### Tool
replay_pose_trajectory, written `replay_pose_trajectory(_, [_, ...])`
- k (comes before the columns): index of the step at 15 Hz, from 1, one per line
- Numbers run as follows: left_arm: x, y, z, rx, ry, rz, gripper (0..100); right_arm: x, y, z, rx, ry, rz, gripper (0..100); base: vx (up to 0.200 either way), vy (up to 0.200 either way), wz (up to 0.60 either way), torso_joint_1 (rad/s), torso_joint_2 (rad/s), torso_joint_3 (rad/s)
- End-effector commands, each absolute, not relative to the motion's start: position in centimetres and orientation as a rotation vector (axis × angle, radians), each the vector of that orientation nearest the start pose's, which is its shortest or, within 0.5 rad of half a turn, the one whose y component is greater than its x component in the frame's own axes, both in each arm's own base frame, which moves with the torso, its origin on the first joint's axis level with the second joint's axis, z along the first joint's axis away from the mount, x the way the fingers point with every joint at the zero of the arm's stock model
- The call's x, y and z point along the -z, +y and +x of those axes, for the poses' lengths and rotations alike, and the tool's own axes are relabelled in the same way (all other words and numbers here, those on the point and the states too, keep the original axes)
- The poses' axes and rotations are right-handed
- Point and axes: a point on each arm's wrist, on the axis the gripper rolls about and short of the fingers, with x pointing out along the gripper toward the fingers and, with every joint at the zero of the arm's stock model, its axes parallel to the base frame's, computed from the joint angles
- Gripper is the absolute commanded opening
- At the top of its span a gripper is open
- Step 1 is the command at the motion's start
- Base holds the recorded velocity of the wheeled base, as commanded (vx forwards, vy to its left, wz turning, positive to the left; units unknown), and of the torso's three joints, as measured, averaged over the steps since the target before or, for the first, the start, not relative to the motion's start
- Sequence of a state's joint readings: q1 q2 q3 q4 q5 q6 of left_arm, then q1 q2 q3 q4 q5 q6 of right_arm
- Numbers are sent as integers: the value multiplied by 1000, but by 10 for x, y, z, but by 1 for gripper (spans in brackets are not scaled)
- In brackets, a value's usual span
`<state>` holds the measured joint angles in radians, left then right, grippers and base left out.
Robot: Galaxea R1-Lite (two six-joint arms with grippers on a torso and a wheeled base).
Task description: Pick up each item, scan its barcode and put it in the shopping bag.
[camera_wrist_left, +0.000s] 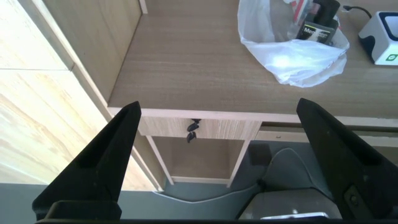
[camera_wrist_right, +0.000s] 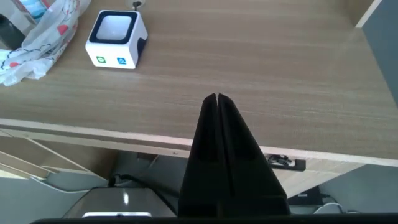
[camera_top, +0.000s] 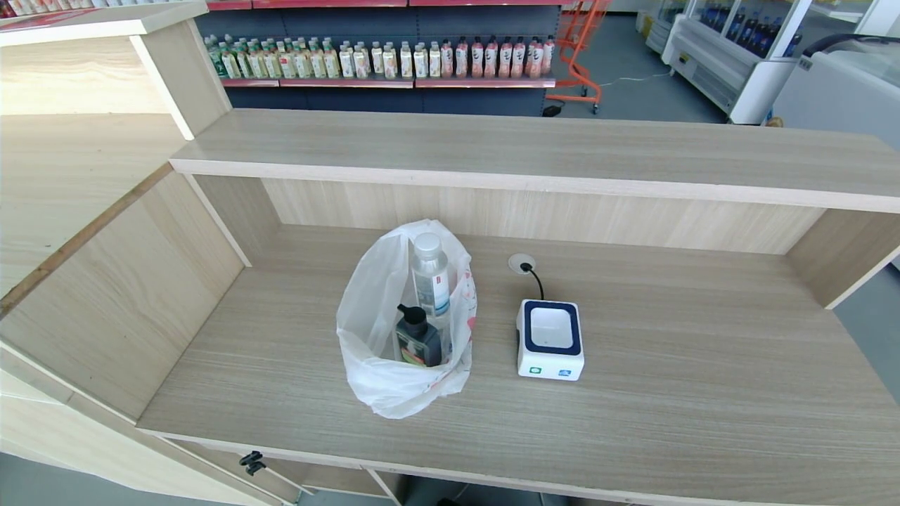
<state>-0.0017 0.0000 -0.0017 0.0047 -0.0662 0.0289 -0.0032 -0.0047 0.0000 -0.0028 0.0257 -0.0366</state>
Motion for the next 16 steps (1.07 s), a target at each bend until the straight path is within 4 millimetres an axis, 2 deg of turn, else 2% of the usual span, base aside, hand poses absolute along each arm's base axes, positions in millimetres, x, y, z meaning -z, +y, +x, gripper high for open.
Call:
replay_pose_trajectory(1, [-75,-1,-23,68,4,29,100,-76,1,-23,-23,-3,-37,0,0,0,0,0,0,0])
replay_pose_trajectory(2, [-75,-1,-23,68,4,27,100,-76,1,-23,-23,-3,-37,0,0,0,0,0,0,0])
replay_pose_trajectory(8, [-75,-1,-23,69,2,35,100,-76,1,-23,-23,-3,-37,0,0,-200,0,3,5,2])
replay_pose_trajectory(16, [-75,-1,-23,68,4,31,100,-76,1,-23,-23,-3,-37,0,25,0,0,0,0,0])
